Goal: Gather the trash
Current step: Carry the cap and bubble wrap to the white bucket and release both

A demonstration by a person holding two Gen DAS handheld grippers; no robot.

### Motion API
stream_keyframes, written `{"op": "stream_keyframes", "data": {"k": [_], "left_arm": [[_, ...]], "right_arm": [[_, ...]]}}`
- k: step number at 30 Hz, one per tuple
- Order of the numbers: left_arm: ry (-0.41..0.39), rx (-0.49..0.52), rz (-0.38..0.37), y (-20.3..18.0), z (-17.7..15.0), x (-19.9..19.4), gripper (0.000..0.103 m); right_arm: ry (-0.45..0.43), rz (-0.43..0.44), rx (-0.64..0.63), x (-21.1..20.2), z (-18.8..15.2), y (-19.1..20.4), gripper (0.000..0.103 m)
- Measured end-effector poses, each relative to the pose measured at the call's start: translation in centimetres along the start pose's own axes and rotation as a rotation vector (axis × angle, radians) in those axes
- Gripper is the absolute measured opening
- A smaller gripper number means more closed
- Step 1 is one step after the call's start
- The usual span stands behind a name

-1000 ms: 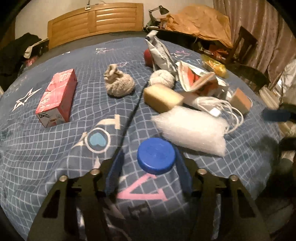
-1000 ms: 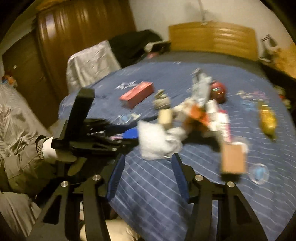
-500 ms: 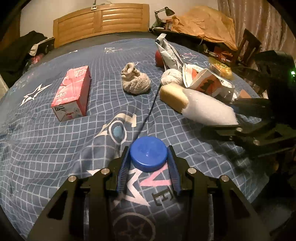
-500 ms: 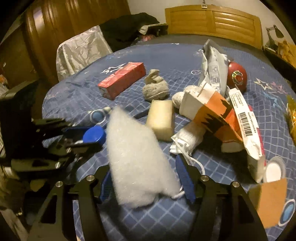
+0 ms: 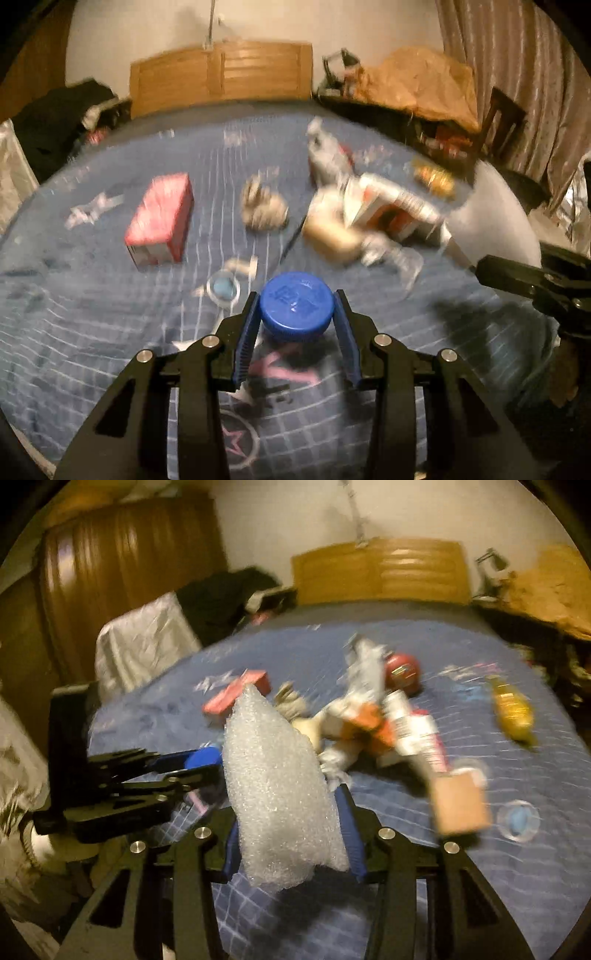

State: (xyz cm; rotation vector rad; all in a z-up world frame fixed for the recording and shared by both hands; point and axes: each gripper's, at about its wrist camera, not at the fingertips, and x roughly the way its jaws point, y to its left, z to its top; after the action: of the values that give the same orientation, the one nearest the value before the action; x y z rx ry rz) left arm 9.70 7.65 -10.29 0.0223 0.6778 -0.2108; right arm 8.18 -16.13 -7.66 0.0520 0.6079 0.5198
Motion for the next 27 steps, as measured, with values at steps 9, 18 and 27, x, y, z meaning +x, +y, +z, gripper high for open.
{"op": "stream_keyframes", "data": {"k": [9,18,27], "left_arm": [[-0.203,0.005,0.085,-5.6,3.9,-7.2,0.039],[-0.314,0.013,0.143,-8.9,4.0,-9.0,0.039],[-0.299,0.008,0.133,-9.0,4.0,-8.8,0.039]], "right_arm": [[-0.220,-0.257,0.006,-9.1,1.2,0.0,0.047],[-0.335,-0.329,0.003,-12.6,0.8,0.3,0.047],[-0.342,-0.327,-0.001,-12.7,0.8,0.8,0.047]]}}
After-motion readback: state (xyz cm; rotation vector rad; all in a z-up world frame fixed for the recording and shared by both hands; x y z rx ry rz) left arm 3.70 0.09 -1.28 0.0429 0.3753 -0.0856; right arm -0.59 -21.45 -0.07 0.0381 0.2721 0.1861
